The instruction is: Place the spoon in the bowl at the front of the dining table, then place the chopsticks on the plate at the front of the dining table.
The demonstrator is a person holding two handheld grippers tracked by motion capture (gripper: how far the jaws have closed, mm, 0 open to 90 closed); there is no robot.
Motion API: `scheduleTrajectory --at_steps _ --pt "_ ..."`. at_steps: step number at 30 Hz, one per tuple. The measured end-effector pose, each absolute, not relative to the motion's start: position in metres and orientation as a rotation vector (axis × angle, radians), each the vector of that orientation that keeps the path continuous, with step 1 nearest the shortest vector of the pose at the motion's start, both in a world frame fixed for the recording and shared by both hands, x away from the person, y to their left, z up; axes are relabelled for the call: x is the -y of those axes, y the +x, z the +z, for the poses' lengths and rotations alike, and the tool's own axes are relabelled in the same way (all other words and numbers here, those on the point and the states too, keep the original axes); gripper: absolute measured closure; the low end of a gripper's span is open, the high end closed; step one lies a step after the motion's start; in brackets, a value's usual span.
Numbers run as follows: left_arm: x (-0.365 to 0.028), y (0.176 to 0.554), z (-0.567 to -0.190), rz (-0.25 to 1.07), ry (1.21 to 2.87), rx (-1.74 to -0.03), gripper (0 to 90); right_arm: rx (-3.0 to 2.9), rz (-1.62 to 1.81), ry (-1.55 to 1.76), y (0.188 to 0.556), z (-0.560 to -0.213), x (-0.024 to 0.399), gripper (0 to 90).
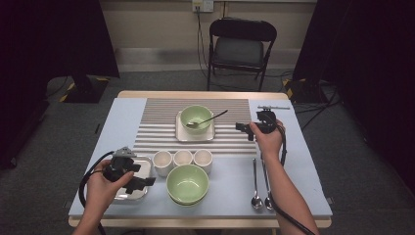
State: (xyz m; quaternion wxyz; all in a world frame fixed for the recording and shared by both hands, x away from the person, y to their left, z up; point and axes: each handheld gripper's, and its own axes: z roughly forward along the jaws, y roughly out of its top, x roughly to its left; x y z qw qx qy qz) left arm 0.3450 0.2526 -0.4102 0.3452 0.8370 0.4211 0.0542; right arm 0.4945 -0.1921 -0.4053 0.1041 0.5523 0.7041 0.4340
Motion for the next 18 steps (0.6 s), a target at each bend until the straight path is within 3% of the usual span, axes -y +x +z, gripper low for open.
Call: scheduleTrajectory --at_steps 18 --pt "-0.2503 0.3456 -0.4114 0.131 2.176 -1.085 17.4 -2.087 1.281 1.612 0.4863 -0.4028 0.2002 28.4"
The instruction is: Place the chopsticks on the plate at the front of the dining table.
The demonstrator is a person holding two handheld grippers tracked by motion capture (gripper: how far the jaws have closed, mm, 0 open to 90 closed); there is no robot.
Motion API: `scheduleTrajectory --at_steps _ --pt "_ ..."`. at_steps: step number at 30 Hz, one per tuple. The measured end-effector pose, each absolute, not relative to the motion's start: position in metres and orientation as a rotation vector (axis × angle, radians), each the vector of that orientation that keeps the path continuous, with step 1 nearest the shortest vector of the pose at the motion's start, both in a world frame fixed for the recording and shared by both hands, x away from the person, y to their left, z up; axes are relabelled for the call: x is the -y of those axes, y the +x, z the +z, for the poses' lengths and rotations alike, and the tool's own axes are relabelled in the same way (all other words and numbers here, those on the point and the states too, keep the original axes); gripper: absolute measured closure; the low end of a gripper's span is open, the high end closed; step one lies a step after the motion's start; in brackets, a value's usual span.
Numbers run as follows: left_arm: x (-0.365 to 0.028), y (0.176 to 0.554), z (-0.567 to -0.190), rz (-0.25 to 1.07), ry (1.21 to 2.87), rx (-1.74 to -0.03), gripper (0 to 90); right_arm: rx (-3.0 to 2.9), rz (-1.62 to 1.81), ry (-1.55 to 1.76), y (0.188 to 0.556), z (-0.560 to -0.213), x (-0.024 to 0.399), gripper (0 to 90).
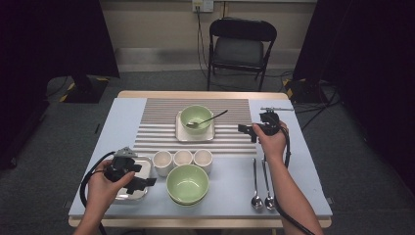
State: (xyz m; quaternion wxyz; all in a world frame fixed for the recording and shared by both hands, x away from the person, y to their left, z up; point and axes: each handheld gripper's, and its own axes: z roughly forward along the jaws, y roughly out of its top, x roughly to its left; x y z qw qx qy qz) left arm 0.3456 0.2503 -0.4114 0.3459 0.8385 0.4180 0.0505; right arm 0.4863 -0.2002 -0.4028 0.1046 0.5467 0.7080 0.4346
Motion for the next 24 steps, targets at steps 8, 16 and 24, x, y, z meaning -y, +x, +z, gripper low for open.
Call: scheduleTrajectory --at_steps 8,16,24 --pt "-0.249 0.346 -0.412 0.126 2.175 -1.085 17.4 -2.088 1.287 1.617 0.483 -0.406 0.206 28.3" --pt "-0.248 0.346 -0.414 0.116 2.185 -1.081 17.4 -2.085 1.282 1.623 0.479 -0.408 0.213 28.2" --pt "-0.248 0.346 -0.414 0.115 2.186 -1.080 17.4 -2.092 1.285 1.620 0.477 -0.409 0.216 28.3"
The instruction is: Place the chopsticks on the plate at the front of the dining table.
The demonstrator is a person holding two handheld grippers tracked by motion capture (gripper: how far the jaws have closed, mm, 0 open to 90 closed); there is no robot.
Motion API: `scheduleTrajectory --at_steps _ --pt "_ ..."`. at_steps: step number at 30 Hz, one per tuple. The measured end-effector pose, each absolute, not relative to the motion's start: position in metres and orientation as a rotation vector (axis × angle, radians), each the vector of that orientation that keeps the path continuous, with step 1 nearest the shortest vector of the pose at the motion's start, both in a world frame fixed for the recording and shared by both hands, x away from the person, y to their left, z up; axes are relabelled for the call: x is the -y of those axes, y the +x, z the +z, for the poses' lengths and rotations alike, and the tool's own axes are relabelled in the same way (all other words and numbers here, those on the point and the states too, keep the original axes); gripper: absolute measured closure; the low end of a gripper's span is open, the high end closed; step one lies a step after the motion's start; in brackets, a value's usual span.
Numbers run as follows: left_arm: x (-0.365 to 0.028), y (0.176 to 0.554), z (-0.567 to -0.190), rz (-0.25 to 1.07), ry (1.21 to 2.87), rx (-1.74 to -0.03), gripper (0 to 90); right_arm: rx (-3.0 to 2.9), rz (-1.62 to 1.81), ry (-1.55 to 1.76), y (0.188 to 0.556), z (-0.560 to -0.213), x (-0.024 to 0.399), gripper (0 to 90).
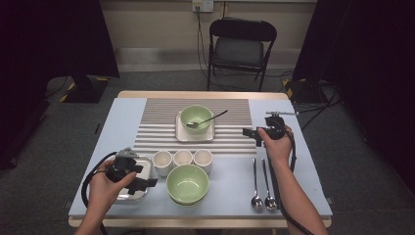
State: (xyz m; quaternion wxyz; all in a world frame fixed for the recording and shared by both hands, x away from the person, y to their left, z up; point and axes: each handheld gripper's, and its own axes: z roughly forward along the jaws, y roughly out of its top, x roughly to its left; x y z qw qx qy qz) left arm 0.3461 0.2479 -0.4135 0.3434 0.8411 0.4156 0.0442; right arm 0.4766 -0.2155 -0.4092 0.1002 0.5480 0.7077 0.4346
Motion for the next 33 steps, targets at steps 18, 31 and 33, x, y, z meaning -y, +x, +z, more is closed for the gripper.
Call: scheduleTrajectory --at_steps 18,31,33 --pt "-0.249 0.346 -0.412 0.117 2.174 -1.084 17.4 -2.113 1.240 1.612 0.467 -0.412 0.224 28.1" --pt "-0.247 0.346 -0.413 0.118 2.180 -1.078 17.4 -2.113 1.210 1.594 0.460 -0.412 0.236 28.2" --pt "-0.248 0.346 -0.413 0.115 2.178 -1.078 17.4 -2.106 1.214 1.601 0.459 -0.413 0.238 28.2"
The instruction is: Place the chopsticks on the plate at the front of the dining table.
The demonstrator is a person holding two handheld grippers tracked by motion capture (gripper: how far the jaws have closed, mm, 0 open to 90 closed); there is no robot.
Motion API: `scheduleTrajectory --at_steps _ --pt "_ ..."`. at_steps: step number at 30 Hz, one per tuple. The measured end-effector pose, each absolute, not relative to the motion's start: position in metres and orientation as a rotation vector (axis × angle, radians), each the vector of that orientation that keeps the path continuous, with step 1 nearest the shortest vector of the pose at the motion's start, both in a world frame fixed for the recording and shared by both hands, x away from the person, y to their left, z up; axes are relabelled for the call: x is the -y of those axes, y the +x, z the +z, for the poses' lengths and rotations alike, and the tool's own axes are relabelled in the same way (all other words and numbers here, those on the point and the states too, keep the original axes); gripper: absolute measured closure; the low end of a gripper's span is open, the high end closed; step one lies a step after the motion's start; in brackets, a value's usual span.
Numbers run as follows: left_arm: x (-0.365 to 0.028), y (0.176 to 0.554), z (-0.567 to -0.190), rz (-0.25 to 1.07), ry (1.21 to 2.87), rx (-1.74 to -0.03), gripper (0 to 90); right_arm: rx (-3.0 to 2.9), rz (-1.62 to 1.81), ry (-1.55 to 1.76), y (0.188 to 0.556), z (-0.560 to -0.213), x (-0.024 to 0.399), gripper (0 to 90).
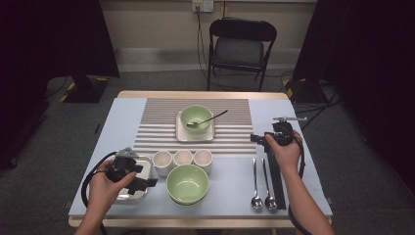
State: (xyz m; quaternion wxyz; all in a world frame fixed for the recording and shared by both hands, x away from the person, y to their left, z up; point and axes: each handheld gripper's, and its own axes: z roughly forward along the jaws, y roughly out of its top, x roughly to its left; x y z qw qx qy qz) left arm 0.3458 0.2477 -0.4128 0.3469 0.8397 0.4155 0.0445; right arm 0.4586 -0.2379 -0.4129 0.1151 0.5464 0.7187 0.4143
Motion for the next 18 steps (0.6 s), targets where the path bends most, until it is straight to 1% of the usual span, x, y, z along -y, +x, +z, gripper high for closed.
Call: scheduleTrajectory --at_steps 18 --pt "-0.248 0.345 -0.412 0.112 2.174 -1.081 17.4 -2.105 1.166 1.618 0.452 -0.424 0.250 27.1"
